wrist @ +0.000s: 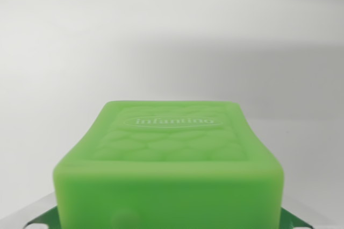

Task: Stack cube

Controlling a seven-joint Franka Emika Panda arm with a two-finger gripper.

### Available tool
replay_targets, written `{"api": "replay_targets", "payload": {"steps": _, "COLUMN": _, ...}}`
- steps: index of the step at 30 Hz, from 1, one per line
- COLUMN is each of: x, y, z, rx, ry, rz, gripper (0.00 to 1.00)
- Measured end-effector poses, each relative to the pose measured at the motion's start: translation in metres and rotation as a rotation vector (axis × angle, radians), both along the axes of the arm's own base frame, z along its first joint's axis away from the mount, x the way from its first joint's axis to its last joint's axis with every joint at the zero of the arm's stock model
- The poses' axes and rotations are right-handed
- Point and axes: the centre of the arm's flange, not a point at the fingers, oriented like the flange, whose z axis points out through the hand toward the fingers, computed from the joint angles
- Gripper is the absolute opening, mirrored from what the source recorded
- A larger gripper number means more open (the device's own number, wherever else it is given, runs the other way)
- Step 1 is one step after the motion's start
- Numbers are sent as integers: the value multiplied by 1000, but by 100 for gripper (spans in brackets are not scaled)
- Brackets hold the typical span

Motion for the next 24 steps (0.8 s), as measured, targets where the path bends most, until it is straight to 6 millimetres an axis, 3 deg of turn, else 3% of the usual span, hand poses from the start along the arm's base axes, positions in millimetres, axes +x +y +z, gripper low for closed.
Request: {"api": "replay_targets", "payload": {"steps": 24, "x": -40, "y": -6, "z": 16, "rx": 3, "ry": 8, "rz": 157, "gripper": 0}}
